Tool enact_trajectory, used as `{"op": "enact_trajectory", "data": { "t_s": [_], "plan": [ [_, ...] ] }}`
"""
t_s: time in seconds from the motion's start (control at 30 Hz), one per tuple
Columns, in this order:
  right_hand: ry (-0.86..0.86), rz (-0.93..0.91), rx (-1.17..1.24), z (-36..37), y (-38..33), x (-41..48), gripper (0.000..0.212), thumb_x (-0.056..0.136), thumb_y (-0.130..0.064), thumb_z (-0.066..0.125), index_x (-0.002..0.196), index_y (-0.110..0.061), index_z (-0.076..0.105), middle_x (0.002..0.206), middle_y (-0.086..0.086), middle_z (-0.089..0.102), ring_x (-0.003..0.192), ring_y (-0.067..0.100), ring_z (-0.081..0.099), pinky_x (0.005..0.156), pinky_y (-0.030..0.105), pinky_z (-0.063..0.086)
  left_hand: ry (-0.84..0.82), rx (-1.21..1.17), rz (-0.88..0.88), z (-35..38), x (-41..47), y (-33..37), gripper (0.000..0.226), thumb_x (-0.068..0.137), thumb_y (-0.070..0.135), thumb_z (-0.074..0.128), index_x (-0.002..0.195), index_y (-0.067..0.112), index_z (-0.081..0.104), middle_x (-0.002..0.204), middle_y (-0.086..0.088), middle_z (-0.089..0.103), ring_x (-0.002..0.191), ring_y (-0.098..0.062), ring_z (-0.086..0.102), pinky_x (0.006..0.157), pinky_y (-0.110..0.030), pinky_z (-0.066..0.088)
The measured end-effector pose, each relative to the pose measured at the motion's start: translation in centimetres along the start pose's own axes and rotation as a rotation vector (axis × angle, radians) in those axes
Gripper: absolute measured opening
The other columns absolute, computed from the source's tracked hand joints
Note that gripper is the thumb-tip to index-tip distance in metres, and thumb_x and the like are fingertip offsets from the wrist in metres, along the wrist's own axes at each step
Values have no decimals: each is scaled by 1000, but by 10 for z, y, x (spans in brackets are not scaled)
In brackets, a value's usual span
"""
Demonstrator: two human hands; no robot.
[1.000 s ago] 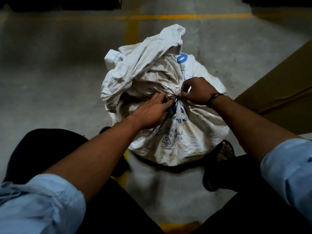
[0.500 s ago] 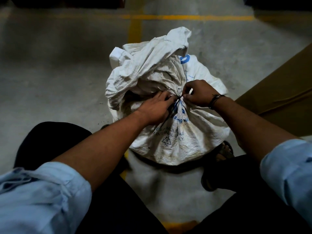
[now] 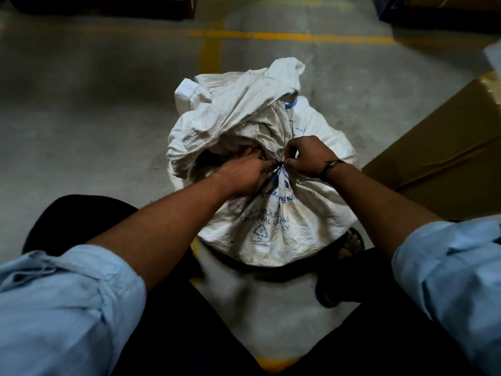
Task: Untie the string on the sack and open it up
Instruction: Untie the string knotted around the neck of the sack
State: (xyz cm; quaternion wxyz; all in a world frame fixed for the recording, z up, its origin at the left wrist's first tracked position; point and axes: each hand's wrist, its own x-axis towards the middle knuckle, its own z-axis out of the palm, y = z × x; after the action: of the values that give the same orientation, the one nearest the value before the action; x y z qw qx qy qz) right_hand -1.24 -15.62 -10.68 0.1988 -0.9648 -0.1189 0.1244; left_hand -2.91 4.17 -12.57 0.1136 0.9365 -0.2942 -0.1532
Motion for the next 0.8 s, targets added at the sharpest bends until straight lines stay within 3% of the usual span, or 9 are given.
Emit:
{"op": "enact_trajectory", "data": {
  "t_s": [0.2, 0.37, 0.53, 0.63, 0.73, 0.8],
  "plan": [
    [-7, 4, -77, 2, -3, 5, 18, 76, -32, 72, 78, -15, 68, 82, 8, 71, 83, 29, 65, 76, 41, 53, 54, -106, -40, -2, 1, 1, 40, 97, 53, 47, 128, 36, 63, 119, -18, 58, 117, -37, 50, 94, -35, 38],
    [7, -15, -71, 0, -3, 5, 16, 77, -31, 71, 77, -15, 69, 81, 9, 71, 82, 29, 65, 76, 41, 53, 176, -189, -68, -1, 0, 5, 28, 90, 37, 63, 117, 35, 71, 104, -7, 73, 99, -25, 66, 75, -26, 44],
    [15, -21, -51, 1, 0, 5, 16, 77, -31, 73, 76, -16, 69, 81, 8, 71, 80, 27, 64, 75, 39, 53, 138, -226, -198, 2, 5, 8, 20, 81, 25, 63, 96, 21, 76, 76, -4, 73, 72, -20, 70, 57, -25, 45],
    [24, -17, -40, 1, 1, 7, 14, 76, -30, 72, 75, -16, 68, 79, 7, 71, 80, 26, 65, 74, 38, 53, 176, -256, -237, 7, 9, 8, 23, 77, 32, 63, 92, 19, 77, 67, -3, 70, 68, -19, 69, 57, -26, 48],
    [38, -4, -22, 0, 1, 10, 12, 75, -28, 73, 73, -18, 67, 80, 6, 71, 80, 25, 64, 76, 37, 52, 261, -298, -247, 10, 11, 10, 34, 77, 56, 65, 96, 32, 78, 74, -1, 74, 72, -13, 70, 61, -29, 54],
    [43, 2, -2, -1, 0, 11, 11, 75, -28, 73, 72, -20, 66, 80, 5, 71, 81, 25, 64, 76, 37, 52, 304, -341, -297, 7, 11, 13, 30, 76, 54, 68, 100, 38, 76, 84, 1, 76, 80, -13, 71, 66, -31, 56]
  ]
}}
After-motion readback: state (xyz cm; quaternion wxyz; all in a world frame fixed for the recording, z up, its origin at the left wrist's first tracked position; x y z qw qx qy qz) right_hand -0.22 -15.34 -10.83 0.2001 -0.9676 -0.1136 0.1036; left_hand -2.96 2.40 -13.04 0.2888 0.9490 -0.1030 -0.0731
